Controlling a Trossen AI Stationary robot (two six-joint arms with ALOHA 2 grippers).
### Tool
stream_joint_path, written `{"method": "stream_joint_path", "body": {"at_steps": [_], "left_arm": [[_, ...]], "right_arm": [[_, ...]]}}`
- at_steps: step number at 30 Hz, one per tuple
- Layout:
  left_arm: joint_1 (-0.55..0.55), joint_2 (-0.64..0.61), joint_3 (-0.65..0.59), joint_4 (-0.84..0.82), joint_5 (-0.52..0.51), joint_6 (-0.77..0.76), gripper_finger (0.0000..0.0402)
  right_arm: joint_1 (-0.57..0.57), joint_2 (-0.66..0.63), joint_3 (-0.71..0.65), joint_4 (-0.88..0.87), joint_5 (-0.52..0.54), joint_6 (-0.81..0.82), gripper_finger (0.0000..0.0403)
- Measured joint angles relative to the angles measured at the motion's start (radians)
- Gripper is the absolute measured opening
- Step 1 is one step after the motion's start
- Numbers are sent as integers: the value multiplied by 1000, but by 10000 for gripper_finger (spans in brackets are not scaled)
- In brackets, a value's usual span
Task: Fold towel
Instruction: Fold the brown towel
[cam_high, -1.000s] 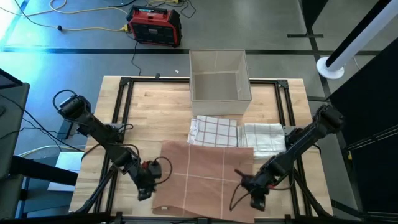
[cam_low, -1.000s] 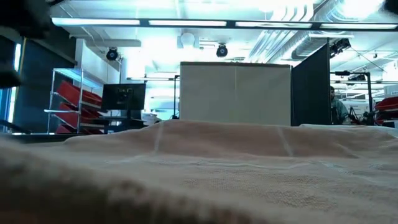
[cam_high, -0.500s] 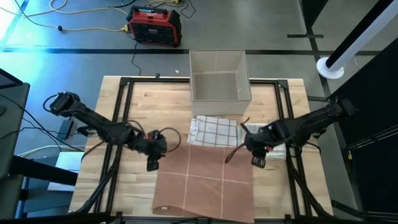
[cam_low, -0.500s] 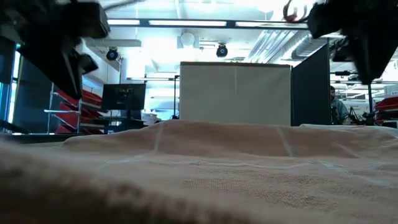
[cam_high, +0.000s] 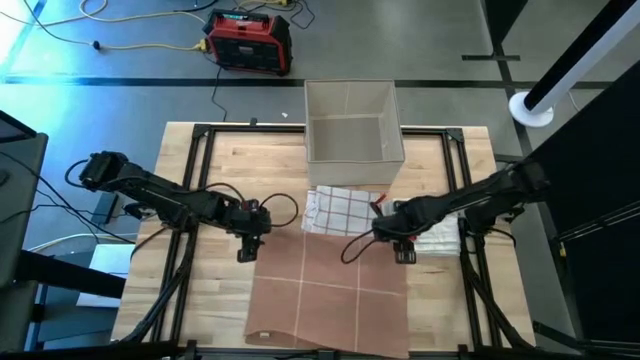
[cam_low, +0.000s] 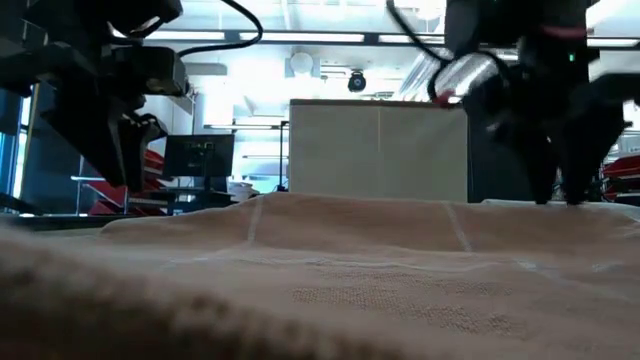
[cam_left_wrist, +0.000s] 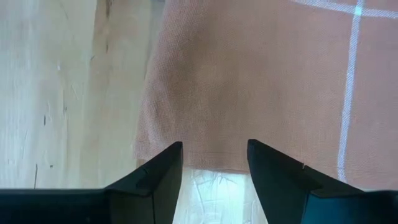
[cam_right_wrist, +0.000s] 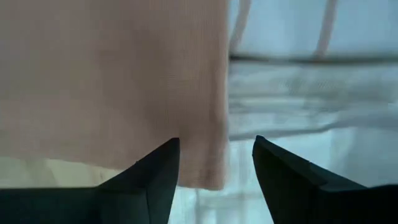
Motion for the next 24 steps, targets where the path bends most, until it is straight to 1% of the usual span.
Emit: {"method": "stream_joint_path", "body": {"at_steps": [2,5,6,11,12,15,20,24], "left_arm": [[0,-2,0,-2,5,-1,172],[-1,-2,0,-8,5,-9,172],[-1,-2,0,-11,5,-8,172],[8,-2,0,-46,-21,16,172],[14,-2,0,-45,-24,22,172],[36,-2,0,-35,-27,56,172],[81,-2,0,5,-21,177,172],[156,22,1,35,67,230,172]], "right_arm": [[-7,6,-39,30,-26,45,178],[-7,-6,-59,46,-26,98,159],[-3,-15,-70,57,-19,116,143],[-1,-31,-71,76,-18,121,26],[-2,-31,-71,83,-18,120,13],[-2,-31,-71,120,-17,127,9],[-1,-31,-70,176,-16,144,2],[-1,-31,-70,200,-1,164,2]]}}
